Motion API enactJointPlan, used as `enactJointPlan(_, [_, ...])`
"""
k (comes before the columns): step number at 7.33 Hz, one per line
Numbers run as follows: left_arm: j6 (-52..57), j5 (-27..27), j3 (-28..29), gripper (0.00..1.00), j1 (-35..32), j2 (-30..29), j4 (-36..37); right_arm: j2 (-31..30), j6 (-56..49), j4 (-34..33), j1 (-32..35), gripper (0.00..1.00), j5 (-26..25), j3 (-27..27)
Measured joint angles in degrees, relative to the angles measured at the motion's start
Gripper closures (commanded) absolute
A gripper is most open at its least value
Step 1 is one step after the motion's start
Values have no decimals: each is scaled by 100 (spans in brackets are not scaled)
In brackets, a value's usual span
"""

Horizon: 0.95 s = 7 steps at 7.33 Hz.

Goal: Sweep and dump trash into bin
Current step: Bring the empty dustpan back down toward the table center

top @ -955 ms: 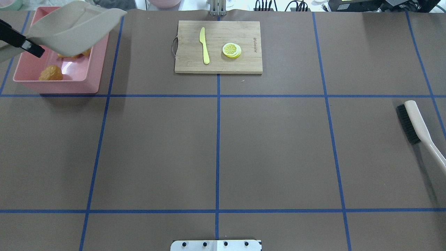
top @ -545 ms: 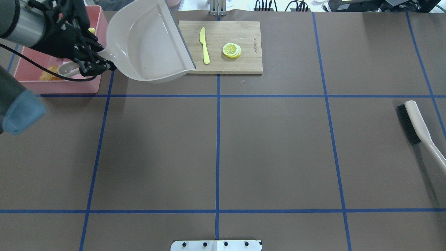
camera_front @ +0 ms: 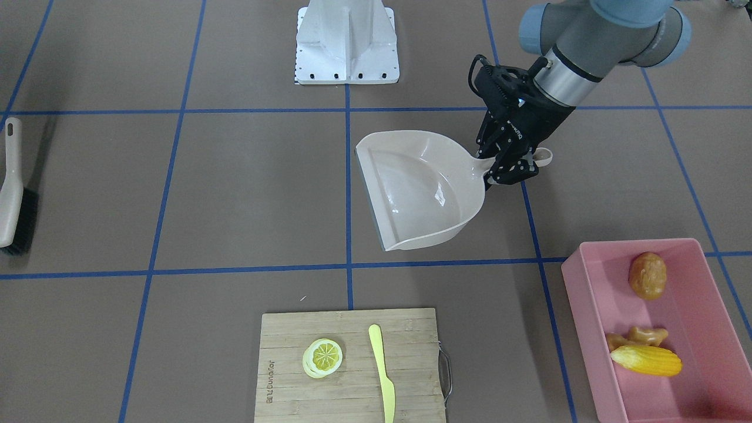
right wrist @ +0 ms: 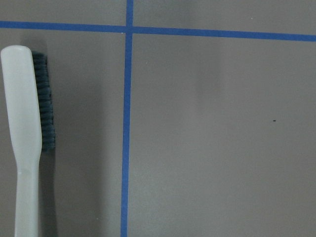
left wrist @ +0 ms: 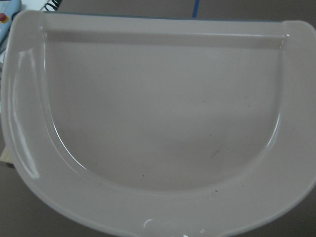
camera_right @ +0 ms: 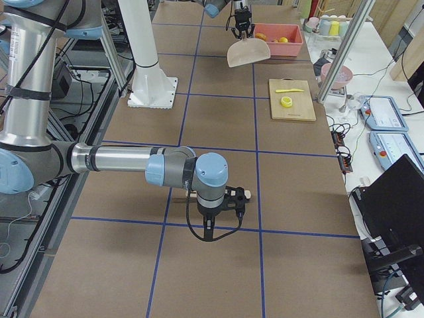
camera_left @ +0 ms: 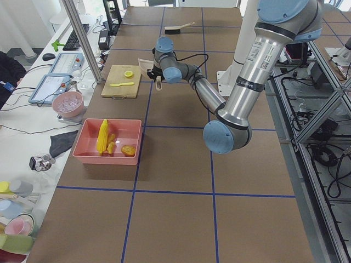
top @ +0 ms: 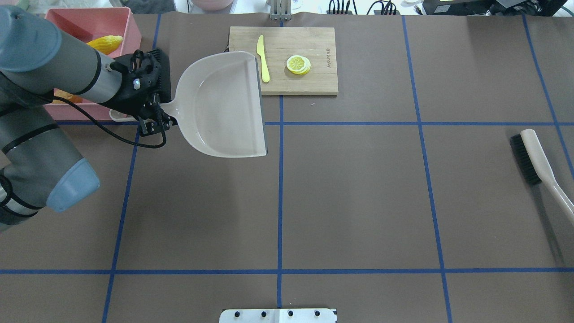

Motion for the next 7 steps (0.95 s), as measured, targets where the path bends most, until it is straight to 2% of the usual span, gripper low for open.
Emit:
enactJointPlan(2, [-46, -34, 80, 100, 432, 7, 579, -24, 18, 19, -16, 0, 15, -8])
enactJointPlan(4, [-69, -29, 302, 100, 609, -41, 804, 14, -12, 26, -20, 0, 22, 44])
enactJointPlan(7, [1298, -12, 625, 100, 705, -204, 988, 23, -18, 20, -20, 0, 50, 84])
